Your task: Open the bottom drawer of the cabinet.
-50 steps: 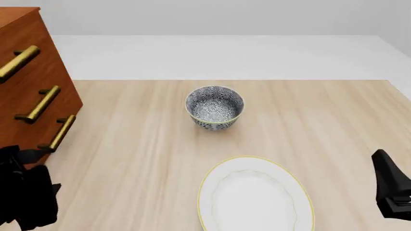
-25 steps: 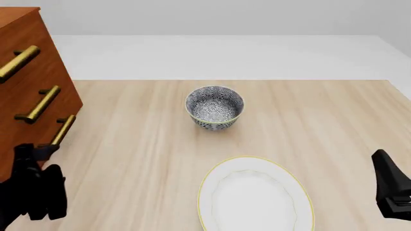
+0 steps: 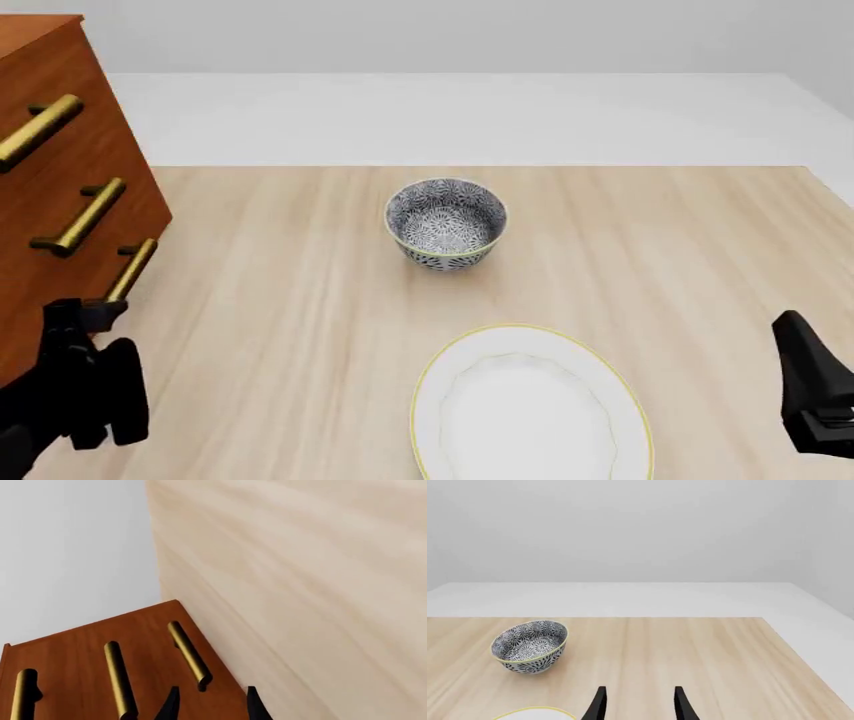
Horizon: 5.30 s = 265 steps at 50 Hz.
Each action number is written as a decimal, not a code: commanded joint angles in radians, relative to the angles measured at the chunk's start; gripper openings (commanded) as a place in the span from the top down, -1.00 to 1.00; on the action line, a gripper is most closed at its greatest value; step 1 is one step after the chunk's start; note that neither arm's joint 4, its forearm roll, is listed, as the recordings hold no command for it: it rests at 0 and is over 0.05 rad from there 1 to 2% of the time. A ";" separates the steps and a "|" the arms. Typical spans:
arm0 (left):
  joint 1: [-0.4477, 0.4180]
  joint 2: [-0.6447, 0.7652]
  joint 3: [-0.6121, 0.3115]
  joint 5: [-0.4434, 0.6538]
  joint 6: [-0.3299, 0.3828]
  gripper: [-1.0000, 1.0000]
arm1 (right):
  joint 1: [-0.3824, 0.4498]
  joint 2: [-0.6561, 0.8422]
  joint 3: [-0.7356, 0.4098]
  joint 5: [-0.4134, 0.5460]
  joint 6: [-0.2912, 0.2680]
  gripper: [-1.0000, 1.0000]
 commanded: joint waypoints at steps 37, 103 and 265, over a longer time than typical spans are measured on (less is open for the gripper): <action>0.079 0.265 -0.102 -0.190 0.091 -1.00 | 0.000 0.001 -0.001 0.000 0.000 -1.00; 0.261 0.434 -0.283 -0.156 0.193 1.00 | 0.000 0.001 -0.001 0.000 0.000 -1.00; -0.304 0.229 -0.276 -0.077 0.185 1.00 | 0.000 0.001 -0.001 0.000 0.000 -1.00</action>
